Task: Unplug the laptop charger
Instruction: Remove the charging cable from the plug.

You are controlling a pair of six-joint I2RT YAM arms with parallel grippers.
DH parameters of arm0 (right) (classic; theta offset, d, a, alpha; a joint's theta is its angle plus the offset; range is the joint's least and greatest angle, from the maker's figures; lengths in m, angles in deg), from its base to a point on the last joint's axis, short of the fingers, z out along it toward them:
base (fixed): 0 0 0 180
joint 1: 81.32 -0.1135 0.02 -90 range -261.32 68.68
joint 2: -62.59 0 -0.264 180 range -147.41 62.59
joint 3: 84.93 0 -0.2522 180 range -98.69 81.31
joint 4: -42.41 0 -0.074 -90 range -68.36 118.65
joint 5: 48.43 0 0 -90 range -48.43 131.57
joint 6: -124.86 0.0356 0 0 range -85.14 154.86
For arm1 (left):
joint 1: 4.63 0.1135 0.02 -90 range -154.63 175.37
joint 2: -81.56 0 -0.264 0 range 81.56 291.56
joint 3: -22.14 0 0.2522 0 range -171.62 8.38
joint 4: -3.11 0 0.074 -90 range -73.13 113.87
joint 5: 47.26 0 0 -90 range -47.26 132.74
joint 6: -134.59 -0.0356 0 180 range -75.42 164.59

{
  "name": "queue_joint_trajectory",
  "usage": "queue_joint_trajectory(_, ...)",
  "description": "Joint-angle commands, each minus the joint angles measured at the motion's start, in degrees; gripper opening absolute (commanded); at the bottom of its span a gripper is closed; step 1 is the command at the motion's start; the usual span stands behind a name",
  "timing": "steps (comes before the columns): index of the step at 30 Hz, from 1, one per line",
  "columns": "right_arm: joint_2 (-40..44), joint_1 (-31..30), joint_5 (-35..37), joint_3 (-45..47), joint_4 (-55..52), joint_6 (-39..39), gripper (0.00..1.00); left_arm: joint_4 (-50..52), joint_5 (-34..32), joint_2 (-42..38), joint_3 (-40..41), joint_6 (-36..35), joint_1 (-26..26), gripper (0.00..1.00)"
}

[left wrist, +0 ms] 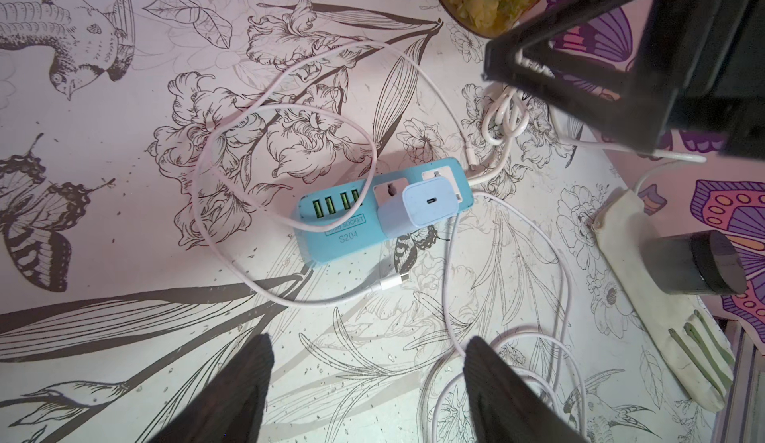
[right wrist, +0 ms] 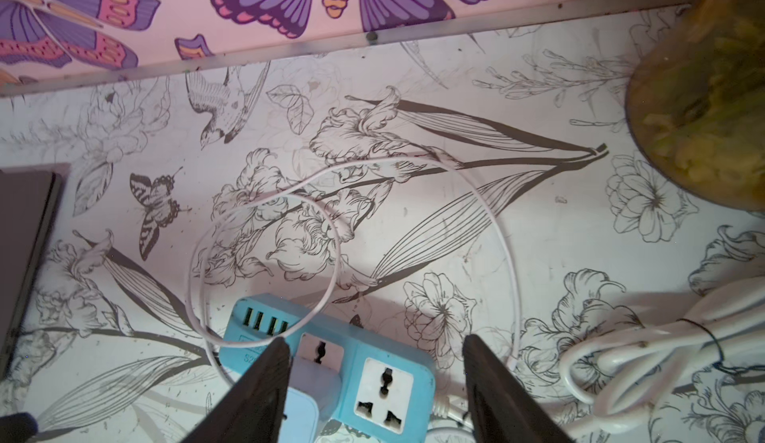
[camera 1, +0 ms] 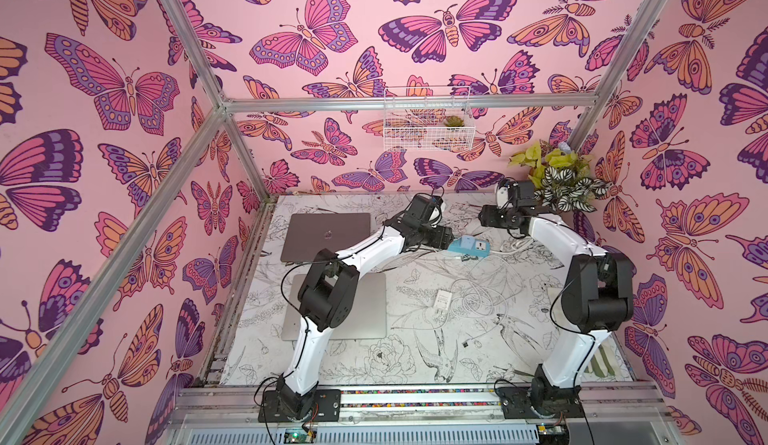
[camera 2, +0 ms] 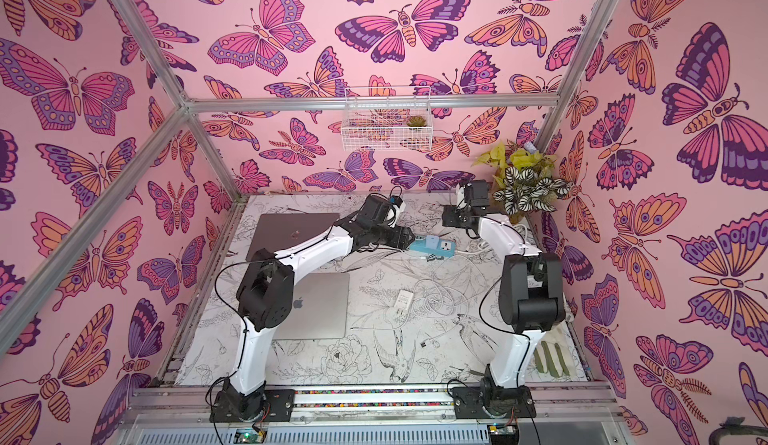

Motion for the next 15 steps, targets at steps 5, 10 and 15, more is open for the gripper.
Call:
queue_joint_trajectory(5, -8.0, 2.2, -15.6, -8.5, -4.4, 2.8, 0.66, -0.8, 2.8, 3.0, -0.3, 5.1, 3.3, 0.9)
queue_joint_trajectory(10, -4.0, 2.0, -16.4, -2.2, 3.8, 5.2, 0.65, -0.8, 10.4, 11.3, -9.2, 10.0, 7.2, 0.97)
queue_joint_trajectory(15, -0.4, 1.9, -16.3, 2.7, 8.2, 5.7, 0.63, -0.8, 17.2, 21.9, -20.7, 14.9, 7.3, 0.97)
